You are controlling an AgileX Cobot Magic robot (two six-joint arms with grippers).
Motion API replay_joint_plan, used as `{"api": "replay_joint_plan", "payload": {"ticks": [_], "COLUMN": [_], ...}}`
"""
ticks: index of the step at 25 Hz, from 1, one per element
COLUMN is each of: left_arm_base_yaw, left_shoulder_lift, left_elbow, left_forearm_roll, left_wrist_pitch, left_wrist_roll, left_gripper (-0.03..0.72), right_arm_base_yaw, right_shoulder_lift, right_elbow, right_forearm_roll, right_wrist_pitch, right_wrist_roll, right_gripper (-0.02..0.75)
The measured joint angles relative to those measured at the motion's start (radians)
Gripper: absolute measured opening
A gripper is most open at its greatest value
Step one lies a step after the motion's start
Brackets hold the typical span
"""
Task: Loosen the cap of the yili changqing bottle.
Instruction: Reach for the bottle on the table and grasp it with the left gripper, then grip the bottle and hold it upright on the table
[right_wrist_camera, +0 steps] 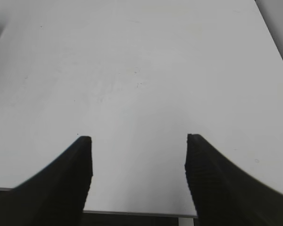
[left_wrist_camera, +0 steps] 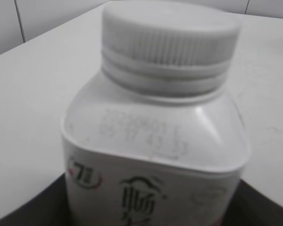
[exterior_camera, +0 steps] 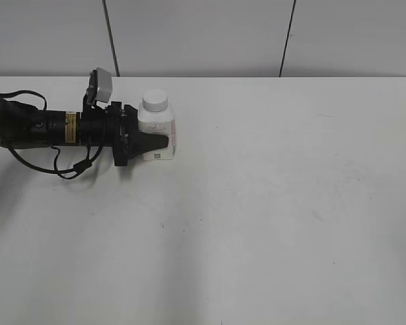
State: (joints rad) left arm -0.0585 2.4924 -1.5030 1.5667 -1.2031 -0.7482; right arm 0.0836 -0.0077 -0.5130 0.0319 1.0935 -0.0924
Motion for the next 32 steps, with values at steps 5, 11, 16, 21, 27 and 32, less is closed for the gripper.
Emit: {"api": "replay_joint_plan", "payload": {"ticks": [5, 11, 16, 21, 27, 32], "left_arm_base_yaw": [-0.002, -0.008, -0.039, -0.080, -0.181, -0.267], "left_shoulder_lift": [0.001, -0.001, -0.058, -0.140, -0.199, -0.202], "left_elbow": [0.000, 0.001, 0.076, 0.194, 0.322, 0.378], "left_forearm_roll": [-0.005, 0.000, 0.003, -0.032, -0.108, -0.160], "left_wrist_pitch": [0.003, 0.008, 0.023, 0.023, 0.023, 0.022], "left_wrist_roll": [0.000, -0.009, -0.018, 0.043, 0.146, 0.236], "left_gripper": [0.348, 0.341, 0.340, 0.340, 0.337, 0.337], "right_arm_base_yaw": [0.000, 0.000, 0.000, 0.000, 0.000, 0.000], "right_shoulder_lift": [0.000, 0.000, 0.000, 0.000, 0.000, 0.000], "right_elbow": [0.000, 0.000, 0.000, 0.000, 0.000, 0.000], "right_forearm_roll": [0.000, 0.000, 0.000, 0.000, 0.000, 0.000], "right_wrist_pitch": [0.000, 0.000, 0.000, 0.000, 0.000, 0.000], "right_wrist_roll": [0.000, 0.000, 0.000, 0.000, 0.000, 0.000], "right_gripper": [0.495, 0.495, 0.495, 0.495, 0.495, 0.495]}}
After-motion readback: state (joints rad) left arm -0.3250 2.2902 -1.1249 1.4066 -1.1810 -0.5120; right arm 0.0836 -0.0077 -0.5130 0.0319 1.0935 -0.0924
